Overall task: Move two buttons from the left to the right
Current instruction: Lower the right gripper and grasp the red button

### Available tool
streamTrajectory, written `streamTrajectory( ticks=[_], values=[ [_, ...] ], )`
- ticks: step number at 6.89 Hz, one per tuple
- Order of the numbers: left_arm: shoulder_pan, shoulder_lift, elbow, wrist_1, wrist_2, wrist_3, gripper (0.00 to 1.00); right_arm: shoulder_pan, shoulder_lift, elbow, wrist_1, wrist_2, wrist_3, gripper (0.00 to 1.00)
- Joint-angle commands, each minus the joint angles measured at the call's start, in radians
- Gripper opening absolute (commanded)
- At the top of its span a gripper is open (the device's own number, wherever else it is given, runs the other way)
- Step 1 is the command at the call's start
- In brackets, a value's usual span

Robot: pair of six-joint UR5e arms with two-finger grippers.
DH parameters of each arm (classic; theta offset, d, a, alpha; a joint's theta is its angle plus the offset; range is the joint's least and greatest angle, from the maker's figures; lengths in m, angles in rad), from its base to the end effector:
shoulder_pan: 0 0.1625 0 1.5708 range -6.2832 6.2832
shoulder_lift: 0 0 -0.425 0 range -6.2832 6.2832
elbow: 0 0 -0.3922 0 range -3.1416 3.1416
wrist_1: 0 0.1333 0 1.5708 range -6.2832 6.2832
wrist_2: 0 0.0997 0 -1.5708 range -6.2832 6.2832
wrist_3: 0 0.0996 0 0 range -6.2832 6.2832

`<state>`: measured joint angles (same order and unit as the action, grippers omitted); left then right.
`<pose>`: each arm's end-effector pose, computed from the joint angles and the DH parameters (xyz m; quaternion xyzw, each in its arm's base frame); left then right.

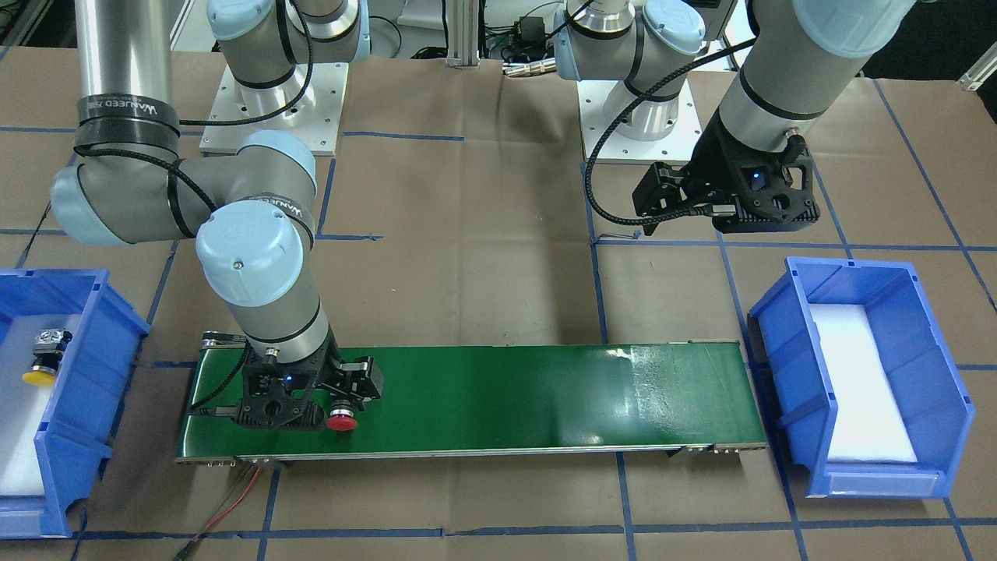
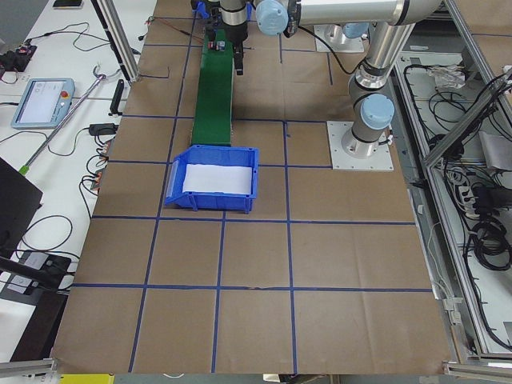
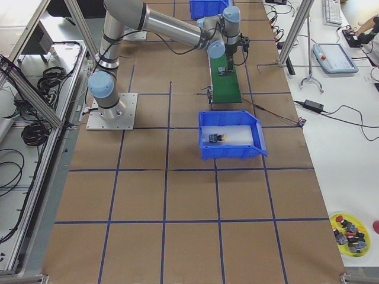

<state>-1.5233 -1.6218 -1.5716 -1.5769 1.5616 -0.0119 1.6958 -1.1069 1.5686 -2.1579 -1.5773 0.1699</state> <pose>-0.1100 -0.5129 0.4614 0.0298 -0.9991 -0.0289 0.0051 0.2130 -0.6310 0.2815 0.0226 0.9978 -0.0625 0.0060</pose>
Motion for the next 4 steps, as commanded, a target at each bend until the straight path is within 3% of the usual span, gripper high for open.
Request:
streamTrajectory(
  ticks=[1, 2, 3, 4],
  values=[
    [0.000, -0.003, 0.002, 0.000, 0.000, -0.002, 1.00, 0.001, 0.024, 0.030, -0.005, -0.003, 0.000, 0.99],
    [0.000, -0.001, -0.001, 0.000, 0.000, -0.003, 1.00, -0.001, 0.027, 0.053, -0.004, -0.004, 0.000, 0.91],
    [0.000, -0.001, 0.001, 0.000, 0.000, -0.003, 1.00, -0.005, 0.028, 0.056, -0.003, -0.006, -0.003, 0.74],
    [0.000, -0.001, 0.001, 0.000, 0.000, -0.003, 1.00, -0.008, 0.024, 0.056, 0.009, -0.010, -0.009, 0.47]
  ],
)
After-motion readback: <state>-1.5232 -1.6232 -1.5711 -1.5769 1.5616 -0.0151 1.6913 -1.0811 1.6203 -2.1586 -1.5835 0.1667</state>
